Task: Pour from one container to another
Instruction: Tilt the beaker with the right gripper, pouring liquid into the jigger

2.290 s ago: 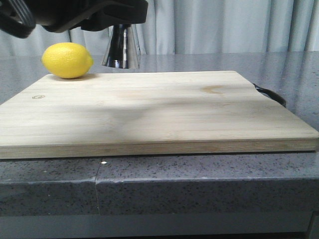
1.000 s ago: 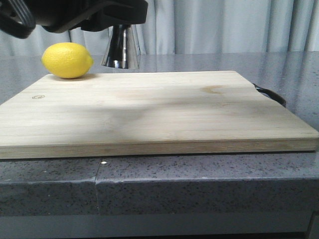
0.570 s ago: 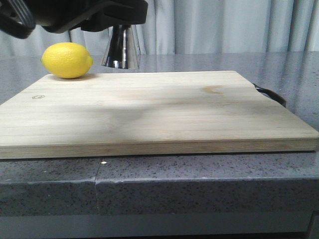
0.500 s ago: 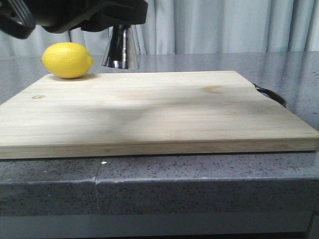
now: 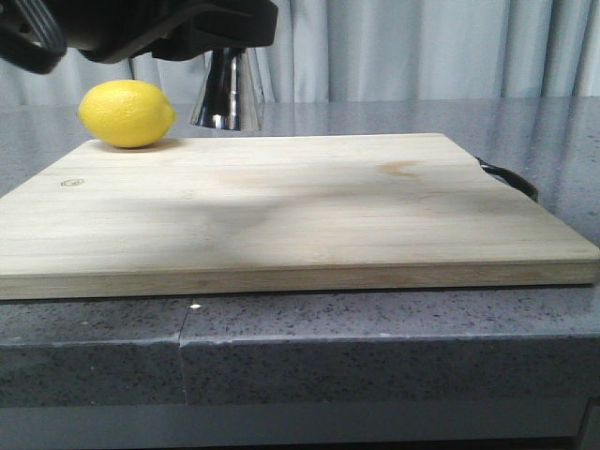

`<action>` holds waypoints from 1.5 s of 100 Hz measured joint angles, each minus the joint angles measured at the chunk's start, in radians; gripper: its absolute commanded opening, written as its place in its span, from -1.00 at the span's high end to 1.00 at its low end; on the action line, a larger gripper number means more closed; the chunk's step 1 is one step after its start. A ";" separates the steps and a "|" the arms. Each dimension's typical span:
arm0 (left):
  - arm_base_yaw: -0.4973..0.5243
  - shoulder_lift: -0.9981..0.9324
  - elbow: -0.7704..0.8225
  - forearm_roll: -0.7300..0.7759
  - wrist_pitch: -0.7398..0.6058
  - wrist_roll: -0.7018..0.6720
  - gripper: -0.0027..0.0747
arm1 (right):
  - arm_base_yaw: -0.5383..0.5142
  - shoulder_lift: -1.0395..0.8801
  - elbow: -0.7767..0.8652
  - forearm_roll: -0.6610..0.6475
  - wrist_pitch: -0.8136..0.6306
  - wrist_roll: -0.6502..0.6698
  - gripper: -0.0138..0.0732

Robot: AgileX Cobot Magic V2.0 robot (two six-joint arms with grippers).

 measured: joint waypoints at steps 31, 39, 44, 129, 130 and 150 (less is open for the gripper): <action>0.000 0.000 0.000 0.000 0.000 0.000 0.77 | 0.000 0.000 0.000 -0.013 0.000 -0.008 0.07; 0.000 0.000 0.000 0.000 0.000 0.000 0.77 | 0.000 0.000 0.000 -0.015 0.000 -0.009 0.07; 0.000 0.000 0.000 0.000 0.000 0.000 0.77 | 0.000 0.000 0.000 -0.015 0.000 -0.010 0.07; 0.000 0.000 0.000 0.000 0.000 0.000 0.77 | -0.021 0.000 0.000 0.720 0.124 0.228 0.07; 0.000 0.000 0.000 0.000 0.000 0.000 0.77 | -0.026 0.000 0.000 0.739 0.131 0.228 0.07; 0.000 0.000 0.000 0.000 0.000 0.000 0.77 | -0.125 0.027 0.049 0.913 0.125 0.274 0.07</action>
